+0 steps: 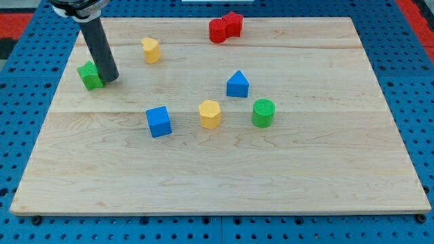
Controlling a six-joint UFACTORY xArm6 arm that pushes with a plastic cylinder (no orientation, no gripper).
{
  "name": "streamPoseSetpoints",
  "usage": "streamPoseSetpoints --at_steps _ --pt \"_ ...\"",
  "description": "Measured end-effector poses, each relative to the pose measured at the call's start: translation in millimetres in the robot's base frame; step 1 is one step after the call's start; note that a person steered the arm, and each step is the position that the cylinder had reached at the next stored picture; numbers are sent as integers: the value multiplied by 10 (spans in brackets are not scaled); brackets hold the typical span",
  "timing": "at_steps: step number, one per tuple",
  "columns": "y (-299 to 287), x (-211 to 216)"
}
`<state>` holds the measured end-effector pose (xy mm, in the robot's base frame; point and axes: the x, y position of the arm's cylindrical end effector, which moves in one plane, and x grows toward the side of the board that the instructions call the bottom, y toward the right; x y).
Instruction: Slide the green circle between the yellow hexagon and the blue triangle
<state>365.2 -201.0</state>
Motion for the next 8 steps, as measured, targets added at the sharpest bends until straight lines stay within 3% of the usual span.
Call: streamPoseSetpoints --at_steps 3,5,6,8 --pt "-142 103" --pt "105 1247" --pt "757 1471" --pt "3009 1470"
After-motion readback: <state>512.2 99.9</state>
